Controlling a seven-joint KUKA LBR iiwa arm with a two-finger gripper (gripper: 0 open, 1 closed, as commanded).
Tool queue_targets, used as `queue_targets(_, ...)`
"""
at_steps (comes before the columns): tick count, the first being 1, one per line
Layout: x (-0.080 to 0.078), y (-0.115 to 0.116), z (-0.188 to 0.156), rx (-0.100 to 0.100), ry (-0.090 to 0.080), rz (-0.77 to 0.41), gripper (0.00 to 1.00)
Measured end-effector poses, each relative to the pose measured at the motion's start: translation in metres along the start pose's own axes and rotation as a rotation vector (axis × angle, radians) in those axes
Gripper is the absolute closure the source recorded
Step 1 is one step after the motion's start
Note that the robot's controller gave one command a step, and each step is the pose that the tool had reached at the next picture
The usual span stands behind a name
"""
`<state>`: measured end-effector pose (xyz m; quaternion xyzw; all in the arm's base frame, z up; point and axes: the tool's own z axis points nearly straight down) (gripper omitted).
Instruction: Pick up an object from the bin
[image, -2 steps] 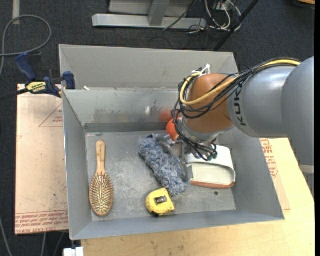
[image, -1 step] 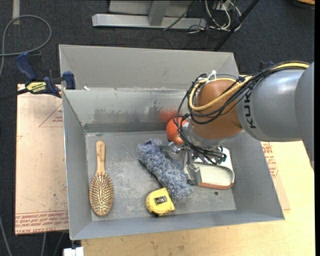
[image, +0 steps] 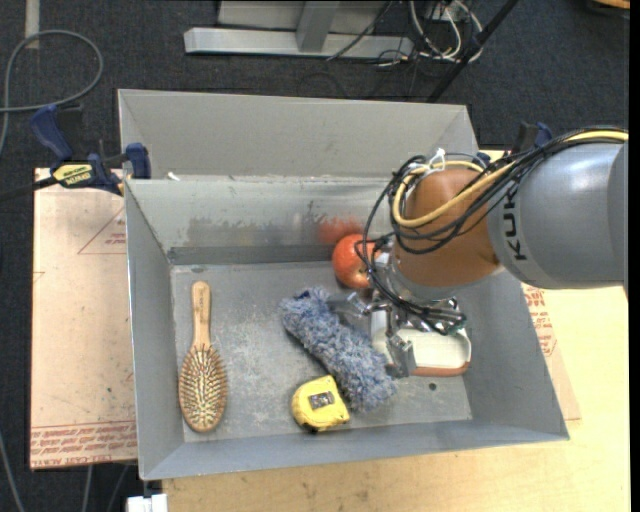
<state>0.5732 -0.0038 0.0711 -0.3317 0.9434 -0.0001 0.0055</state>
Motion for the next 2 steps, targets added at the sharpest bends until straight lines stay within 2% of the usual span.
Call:
queue_targets(1, 0.0044, 0.0200, -0.0015, 0.007, -0.009, -0.282, 1.00)
queue_targets(2, 0.0044, 0.0200, -0.0015, 0.007, -0.009, -0.281, 1.00)
